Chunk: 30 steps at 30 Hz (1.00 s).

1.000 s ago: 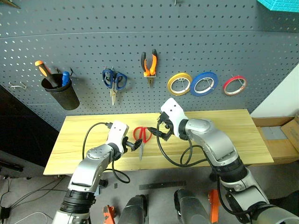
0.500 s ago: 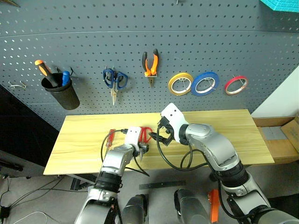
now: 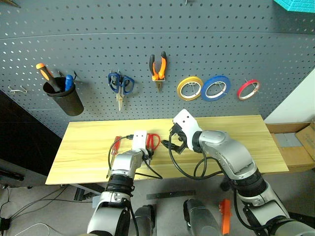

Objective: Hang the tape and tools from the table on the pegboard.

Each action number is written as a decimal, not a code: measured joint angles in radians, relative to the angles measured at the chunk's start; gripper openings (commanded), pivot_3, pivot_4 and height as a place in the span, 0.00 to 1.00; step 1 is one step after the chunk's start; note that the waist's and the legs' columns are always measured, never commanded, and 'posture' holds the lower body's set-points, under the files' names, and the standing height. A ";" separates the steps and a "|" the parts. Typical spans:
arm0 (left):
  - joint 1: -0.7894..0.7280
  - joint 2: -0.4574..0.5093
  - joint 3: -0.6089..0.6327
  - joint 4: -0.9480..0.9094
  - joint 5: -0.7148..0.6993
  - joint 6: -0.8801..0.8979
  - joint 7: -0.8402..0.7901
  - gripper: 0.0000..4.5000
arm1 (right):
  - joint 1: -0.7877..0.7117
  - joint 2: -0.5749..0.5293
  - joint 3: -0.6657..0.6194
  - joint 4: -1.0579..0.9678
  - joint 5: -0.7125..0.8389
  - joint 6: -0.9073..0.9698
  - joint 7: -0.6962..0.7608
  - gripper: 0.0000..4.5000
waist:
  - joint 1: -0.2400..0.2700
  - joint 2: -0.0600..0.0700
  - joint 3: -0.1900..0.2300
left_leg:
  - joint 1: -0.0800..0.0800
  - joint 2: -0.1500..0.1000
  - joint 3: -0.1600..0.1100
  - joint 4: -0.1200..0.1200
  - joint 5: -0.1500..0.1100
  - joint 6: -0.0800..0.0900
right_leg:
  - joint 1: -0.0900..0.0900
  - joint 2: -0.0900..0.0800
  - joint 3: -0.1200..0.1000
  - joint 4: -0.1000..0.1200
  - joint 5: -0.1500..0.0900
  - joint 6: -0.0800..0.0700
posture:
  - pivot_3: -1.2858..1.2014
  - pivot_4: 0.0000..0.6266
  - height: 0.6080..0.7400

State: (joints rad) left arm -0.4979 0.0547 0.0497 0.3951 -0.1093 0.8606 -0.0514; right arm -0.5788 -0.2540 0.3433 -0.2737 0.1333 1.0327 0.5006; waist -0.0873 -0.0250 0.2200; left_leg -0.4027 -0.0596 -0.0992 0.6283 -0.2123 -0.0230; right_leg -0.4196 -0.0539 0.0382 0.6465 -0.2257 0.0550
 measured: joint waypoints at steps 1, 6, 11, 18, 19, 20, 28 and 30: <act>0.002 -0.001 0.001 0.000 -0.001 -0.004 -0.002 0.31 | 0.000 0.000 -0.004 -0.003 0.005 0.004 0.000 1.00 | 0.000 0.000 0.000 | 0.000 0.000 0.000 0.000 0.000 0.000 | 0.000 0.000 0.000 0.000 0.000 0.000 | 0.45 0.32 1.00; 0.015 0.003 0.005 0.002 -0.007 -0.046 -0.028 0.01 | 0.003 -0.020 -0.012 -0.041 0.024 0.028 0.001 1.00 | 0.000 0.000 0.000 | 0.000 0.000 0.000 0.000 0.000 0.000 | 0.000 0.000 0.000 0.000 0.000 0.000 | 0.45 0.31 1.00; 0.063 0.037 -0.005 -0.027 -0.006 -0.092 -0.078 0.01 | 0.023 -0.103 -0.029 -0.097 0.049 0.049 0.025 1.00 | -0.002 0.000 0.000 | 0.000 0.000 0.001 0.000 0.000 0.000 | 0.000 0.000 0.001 -0.001 0.000 0.000 | 0.44 0.30 1.00; 0.204 0.080 -0.020 -0.219 0.000 -0.142 -0.100 0.01 | 0.074 -0.206 -0.049 -0.182 0.056 -0.029 0.065 1.00 | -0.002 0.000 0.000 | -0.001 0.000 0.001 0.000 0.000 0.000 | 0.000 0.000 0.001 -0.001 0.000 0.000 | 0.44 0.29 1.00; 0.221 0.090 -0.026 -0.259 0.001 -0.162 -0.110 0.01 | 0.081 -0.214 -0.049 -0.194 0.057 -0.042 0.071 1.00 | -0.002 0.000 0.000 | -0.001 0.000 0.001 0.000 0.000 0.000 | 0.000 0.000 0.001 -0.001 0.000 0.000 | 0.44 0.29 1.00; 0.239 0.104 -0.030 -0.303 0.002 -0.195 -0.120 0.01 | 0.086 -0.220 -0.049 -0.206 0.061 -0.056 0.080 1.00 | -0.002 0.000 0.000 | -0.001 0.001 0.001 0.000 0.000 0.000 | 0.000 0.000 0.001 -0.001 0.000 0.000 | 0.44 0.29 1.00; 0.355 0.181 0.045 -0.641 0.044 -0.565 -0.116 0.01 | 0.109 -0.270 -0.050 -0.275 0.093 -0.206 0.157 1.00 | -0.002 -0.001 0.000 | -0.001 0.001 0.002 -0.001 0.000 0.000 | 0.000 -0.001 0.002 -0.002 0.000 0.000 | 0.45 0.30 1.00; 0.363 0.204 0.075 -0.709 0.064 -0.593 -0.103 0.01 | 0.116 -0.276 -0.051 -0.276 0.092 -0.251 0.171 1.00 | 0.000 -0.001 0.000 | -0.001 0.001 0.002 -0.001 0.000 0.000 | 0.000 -0.001 0.002 -0.002 0.000 0.000 | 0.46 0.29 1.00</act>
State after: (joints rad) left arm -0.1346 0.2588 0.1247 -0.3143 -0.0449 0.2680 -0.1549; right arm -0.4628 -0.5302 0.2924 -0.5496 0.2250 0.7819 0.6716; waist -0.0870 -0.0259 0.2200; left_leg -0.4033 -0.0586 -0.0969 0.6277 -0.2127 -0.0232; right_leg -0.4198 -0.0548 0.0398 0.6442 -0.2257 0.0550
